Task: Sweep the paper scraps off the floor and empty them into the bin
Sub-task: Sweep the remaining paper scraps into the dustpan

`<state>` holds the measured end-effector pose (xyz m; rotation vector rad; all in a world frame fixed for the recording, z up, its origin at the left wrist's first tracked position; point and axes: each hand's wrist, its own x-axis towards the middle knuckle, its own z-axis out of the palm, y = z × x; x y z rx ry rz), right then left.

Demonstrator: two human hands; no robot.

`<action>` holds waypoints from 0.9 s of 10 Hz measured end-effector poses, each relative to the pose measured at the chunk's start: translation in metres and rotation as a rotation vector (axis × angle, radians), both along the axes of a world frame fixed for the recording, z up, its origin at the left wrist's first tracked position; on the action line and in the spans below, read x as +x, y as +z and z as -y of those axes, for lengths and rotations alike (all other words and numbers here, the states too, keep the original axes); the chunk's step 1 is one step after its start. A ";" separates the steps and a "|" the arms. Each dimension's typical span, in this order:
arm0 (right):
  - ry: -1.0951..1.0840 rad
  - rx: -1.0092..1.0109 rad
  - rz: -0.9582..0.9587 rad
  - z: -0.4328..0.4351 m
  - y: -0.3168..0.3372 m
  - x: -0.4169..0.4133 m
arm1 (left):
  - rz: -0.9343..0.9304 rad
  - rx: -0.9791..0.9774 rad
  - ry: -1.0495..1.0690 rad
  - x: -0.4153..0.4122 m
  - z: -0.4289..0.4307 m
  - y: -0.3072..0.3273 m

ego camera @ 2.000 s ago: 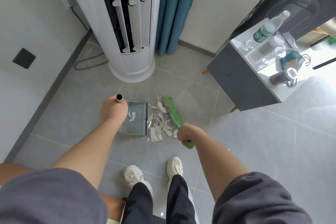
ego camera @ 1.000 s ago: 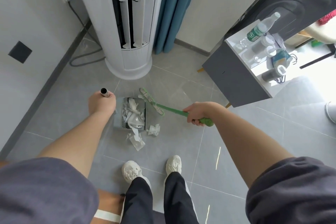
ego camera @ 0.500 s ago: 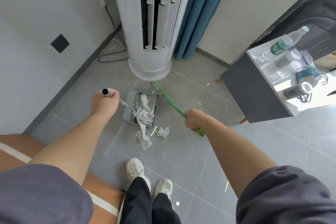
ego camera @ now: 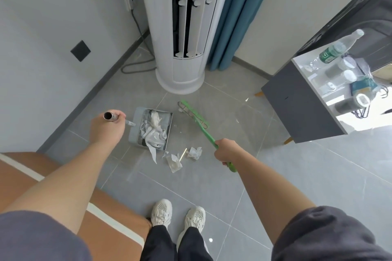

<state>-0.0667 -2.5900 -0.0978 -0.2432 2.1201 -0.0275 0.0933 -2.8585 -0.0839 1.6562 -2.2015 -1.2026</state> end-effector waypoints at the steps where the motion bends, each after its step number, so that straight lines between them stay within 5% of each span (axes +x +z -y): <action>1: -0.045 0.018 0.004 0.002 0.004 0.012 | 0.021 -0.035 -0.029 0.006 0.007 0.008; 6: -0.233 0.219 0.091 0.010 -0.011 0.069 | 0.140 -0.010 -0.029 0.046 0.034 -0.010; 9: -0.414 -0.011 0.362 0.062 -0.013 0.103 | 0.286 0.050 0.006 0.051 0.032 -0.019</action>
